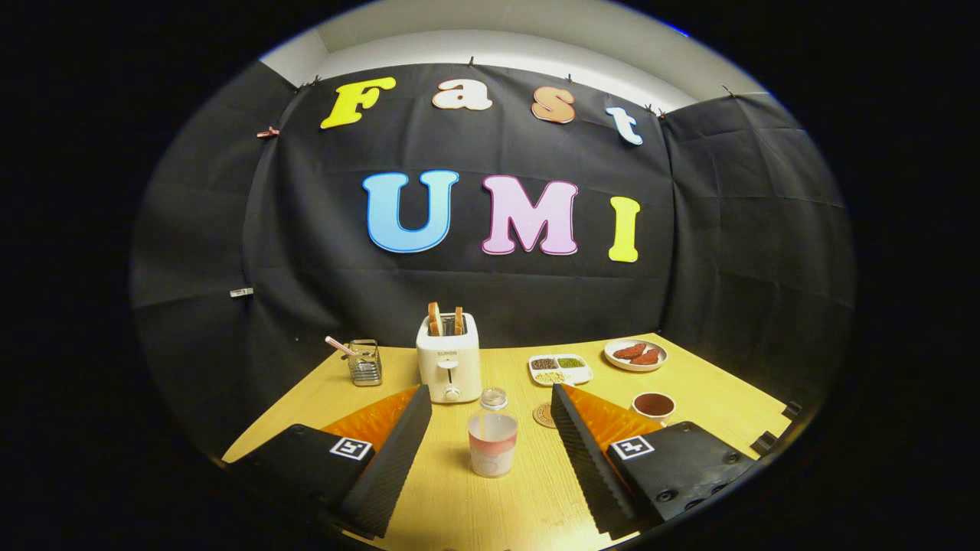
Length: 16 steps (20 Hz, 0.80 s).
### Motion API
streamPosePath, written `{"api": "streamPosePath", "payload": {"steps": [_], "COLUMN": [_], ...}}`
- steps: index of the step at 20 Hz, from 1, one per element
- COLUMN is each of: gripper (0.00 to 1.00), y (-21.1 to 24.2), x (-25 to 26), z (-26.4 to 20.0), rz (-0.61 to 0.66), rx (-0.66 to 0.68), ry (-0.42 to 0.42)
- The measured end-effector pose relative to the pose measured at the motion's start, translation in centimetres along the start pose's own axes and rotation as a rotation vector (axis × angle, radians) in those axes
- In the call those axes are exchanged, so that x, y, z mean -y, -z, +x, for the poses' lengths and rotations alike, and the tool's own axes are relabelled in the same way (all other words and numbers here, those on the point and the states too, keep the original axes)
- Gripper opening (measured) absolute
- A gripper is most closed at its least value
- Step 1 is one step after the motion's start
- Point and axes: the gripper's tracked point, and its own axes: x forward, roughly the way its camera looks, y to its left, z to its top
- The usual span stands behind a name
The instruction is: Take the bottle from table, then pour the juice into the cup, finally place the bottle on the coaster
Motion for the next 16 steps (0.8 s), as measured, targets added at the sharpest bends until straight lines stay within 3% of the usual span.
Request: {"api": "streamPosePath", "payload": {"steps": [16], "gripper": [0.97], "y": [12.7], "x": [0.3], "z": [10.0], "rz": [-0.017], "rx": [-0.110], "ry": [0.050]}}
